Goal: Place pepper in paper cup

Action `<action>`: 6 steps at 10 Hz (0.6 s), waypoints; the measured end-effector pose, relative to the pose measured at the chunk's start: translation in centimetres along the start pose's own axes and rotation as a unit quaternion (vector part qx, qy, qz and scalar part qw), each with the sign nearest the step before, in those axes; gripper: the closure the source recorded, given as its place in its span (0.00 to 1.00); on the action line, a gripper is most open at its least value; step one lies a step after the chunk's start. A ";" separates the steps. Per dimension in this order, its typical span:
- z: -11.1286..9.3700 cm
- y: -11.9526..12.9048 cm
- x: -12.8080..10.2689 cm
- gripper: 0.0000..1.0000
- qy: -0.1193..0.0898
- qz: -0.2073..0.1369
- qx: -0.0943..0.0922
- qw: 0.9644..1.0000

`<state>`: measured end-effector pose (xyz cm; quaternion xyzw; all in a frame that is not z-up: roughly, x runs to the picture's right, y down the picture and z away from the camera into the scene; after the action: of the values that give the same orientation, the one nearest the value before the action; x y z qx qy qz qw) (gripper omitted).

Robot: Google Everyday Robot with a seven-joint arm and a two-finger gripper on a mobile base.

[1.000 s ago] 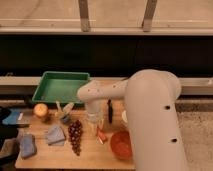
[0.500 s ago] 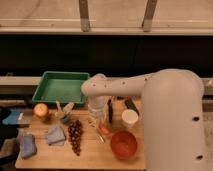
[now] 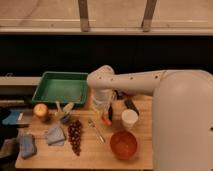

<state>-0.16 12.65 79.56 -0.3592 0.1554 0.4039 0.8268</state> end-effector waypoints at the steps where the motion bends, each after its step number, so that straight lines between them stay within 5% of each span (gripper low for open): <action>1: -1.5 -1.3 -0.6 1.00 -0.012 0.002 0.005 1.000; 3: -5.0 -3.4 -1.6 1.00 -0.042 0.008 0.012 0.999; 6: -8.8 -6.4 0.4 1.00 -0.091 0.036 0.022 0.995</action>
<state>5.38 3.83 76.23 -0.2967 0.1010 0.4611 0.8301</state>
